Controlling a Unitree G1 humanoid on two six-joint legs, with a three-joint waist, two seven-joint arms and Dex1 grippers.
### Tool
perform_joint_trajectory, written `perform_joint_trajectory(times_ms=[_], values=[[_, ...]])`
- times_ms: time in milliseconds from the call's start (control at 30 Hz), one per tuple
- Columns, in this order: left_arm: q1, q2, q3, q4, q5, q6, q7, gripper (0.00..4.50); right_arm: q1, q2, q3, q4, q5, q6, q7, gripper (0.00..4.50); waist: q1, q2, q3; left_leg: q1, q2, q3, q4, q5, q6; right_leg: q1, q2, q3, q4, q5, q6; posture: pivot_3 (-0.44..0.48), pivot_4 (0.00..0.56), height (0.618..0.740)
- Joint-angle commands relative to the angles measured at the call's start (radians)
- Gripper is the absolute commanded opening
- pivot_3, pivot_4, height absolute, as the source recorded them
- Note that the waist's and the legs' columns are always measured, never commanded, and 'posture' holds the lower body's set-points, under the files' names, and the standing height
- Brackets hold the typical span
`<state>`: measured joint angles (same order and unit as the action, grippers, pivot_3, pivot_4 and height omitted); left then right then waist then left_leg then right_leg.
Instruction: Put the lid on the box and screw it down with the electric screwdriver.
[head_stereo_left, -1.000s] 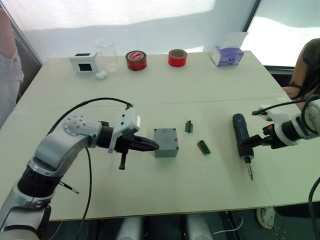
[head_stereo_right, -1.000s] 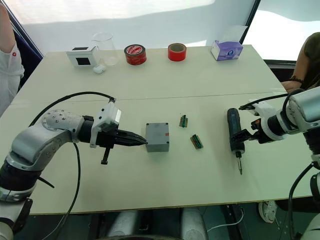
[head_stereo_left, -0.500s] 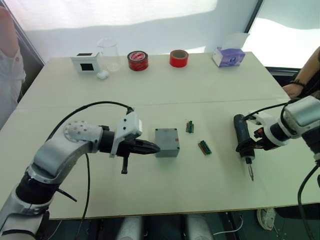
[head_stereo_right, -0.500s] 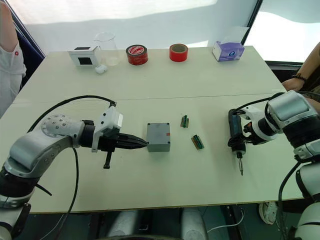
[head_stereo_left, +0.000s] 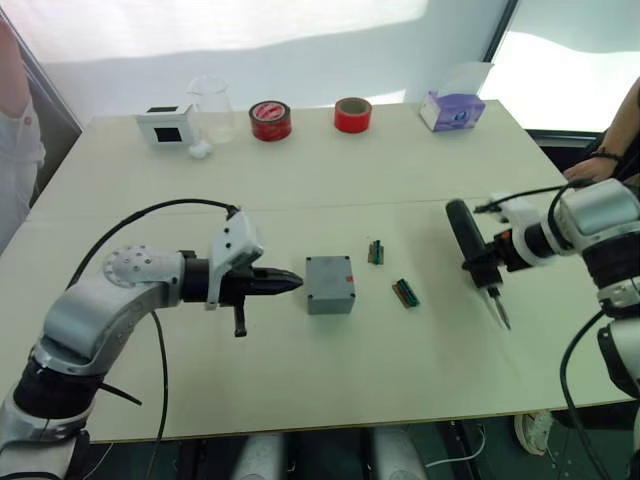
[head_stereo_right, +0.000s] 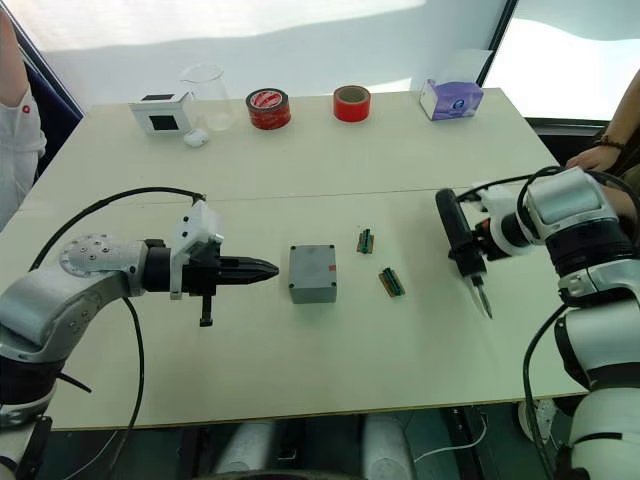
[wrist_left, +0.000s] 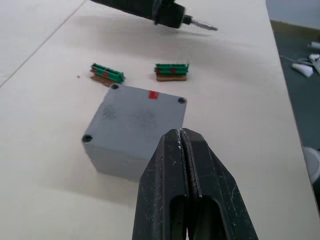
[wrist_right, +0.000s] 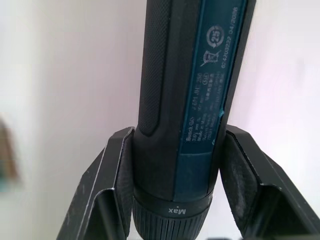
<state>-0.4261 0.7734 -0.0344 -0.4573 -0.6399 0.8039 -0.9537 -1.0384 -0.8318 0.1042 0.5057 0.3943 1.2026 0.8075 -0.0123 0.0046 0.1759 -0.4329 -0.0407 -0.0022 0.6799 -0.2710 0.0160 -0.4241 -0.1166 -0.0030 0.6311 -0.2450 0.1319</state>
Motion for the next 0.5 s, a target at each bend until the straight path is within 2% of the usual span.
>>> perform_joint_trajectory(times_ms=[33,100,167,233,300,500], values=[[-0.009,0.001,0.033,0.019,-0.017,0.004,0.008,0.00,0.027,0.046,-0.276,-0.206,0.100,-0.111,-0.074,1.85,0.003,0.000,0.000,-0.001,0.000,0.000,0.000,0.001,-0.001,-0.001,0.000,0.000,0.000,0.000,0.000,0.000,0.150,0.740],[-0.020,0.003,0.030,0.045,-0.012,0.001,0.002,0.00,0.103,0.148,-0.432,-0.366,0.177,-0.196,-0.139,1.85,0.014,-0.003,-0.001,-0.002,0.000,-0.002,-0.001,0.001,-0.002,-0.001,0.001,-0.001,0.000,0.000,0.000,0.000,0.150,0.740],[-0.052,-0.003,0.005,0.100,0.015,-0.016,-0.012,0.00,0.214,0.294,-0.489,-0.596,0.253,-0.231,-0.208,1.85,0.018,-0.003,-0.001,-0.002,0.001,-0.003,0.000,0.001,-0.002,0.001,0.001,-0.002,0.000,0.000,0.000,0.000,0.150,0.740],[-0.086,-0.012,-0.025,0.141,0.042,-0.036,-0.024,0.00,0.305,0.387,-0.459,-0.764,0.294,-0.281,-0.211,1.85,0.023,-0.003,-0.001,-0.002,0.000,-0.002,0.001,0.001,-0.001,0.001,0.001,-0.001,0.001,0.000,0.000,0.000,0.150,0.740],[-0.115,-0.025,-0.052,0.166,0.057,-0.051,-0.039,0.00,0.367,0.450,-0.419,-0.853,0.293,-0.316,-0.242,1.85,0.022,-0.002,0.000,-0.002,-0.001,-0.002,0.002,0.000,0.000,0.000,0.001,-0.001,0.002,0.000,0.000,0.000,0.150,0.740],[-0.169,-0.068,-0.157,0.242,0.142,-0.130,-0.089,0.00,0.488,0.532,-0.299,-0.942,0.233,-0.430,-0.293,1.85,0.024,-0.002,0.000,-0.002,-0.002,-0.002,0.003,0.001,-0.001,0.000,0.000,-0.001,0.002,0.000,0.000,0.000,0.150,0.740]])
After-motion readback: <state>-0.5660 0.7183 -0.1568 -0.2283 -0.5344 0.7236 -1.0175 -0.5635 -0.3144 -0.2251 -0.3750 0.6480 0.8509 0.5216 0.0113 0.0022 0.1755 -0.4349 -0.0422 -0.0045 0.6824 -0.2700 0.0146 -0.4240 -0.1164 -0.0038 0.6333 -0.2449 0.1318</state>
